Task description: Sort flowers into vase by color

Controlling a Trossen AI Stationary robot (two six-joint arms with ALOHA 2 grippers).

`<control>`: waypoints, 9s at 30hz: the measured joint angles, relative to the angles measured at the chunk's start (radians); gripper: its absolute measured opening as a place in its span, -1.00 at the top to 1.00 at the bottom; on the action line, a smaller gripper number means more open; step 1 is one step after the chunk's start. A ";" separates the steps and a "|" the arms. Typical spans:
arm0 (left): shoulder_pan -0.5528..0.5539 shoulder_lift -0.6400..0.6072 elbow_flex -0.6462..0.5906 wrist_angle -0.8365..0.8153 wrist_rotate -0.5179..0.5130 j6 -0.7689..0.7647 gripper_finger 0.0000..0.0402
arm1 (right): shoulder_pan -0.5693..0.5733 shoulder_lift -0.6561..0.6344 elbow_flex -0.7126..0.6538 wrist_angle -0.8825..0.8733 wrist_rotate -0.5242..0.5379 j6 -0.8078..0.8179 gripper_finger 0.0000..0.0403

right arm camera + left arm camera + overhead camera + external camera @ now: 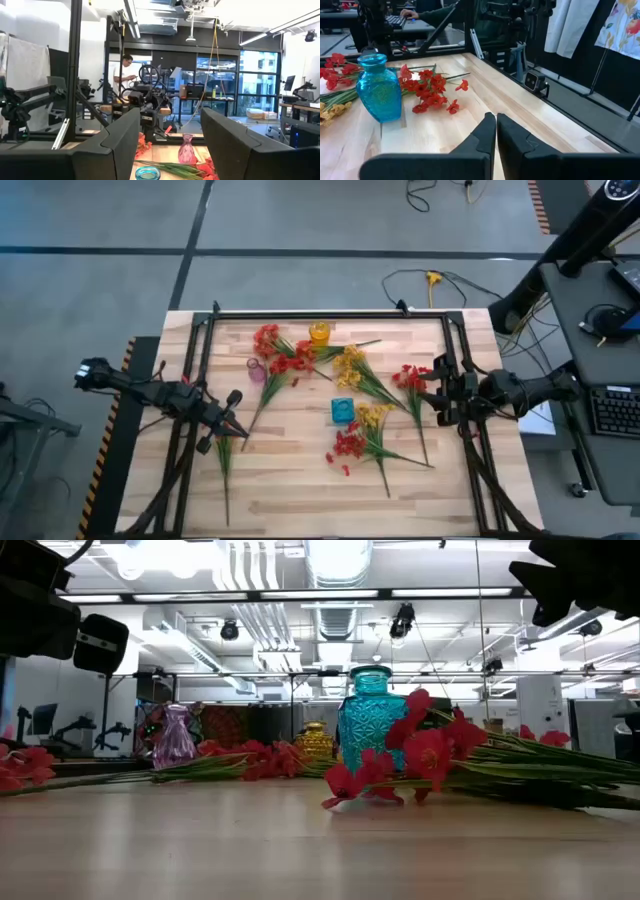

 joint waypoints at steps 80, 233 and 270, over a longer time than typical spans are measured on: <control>0.000 0.000 0.000 0.000 0.000 0.000 1.00 | 0.000 0.000 0.000 0.000 0.000 0.000 -0.01; -0.008 0.749 0.738 -0.237 -0.525 -0.123 1.00 | 0.125 1.483 0.772 -0.821 0.084 1.467 -0.22; -0.008 0.749 0.738 -0.239 -0.525 -0.122 1.00 | 0.136 1.378 0.770 -0.876 0.050 1.359 0.77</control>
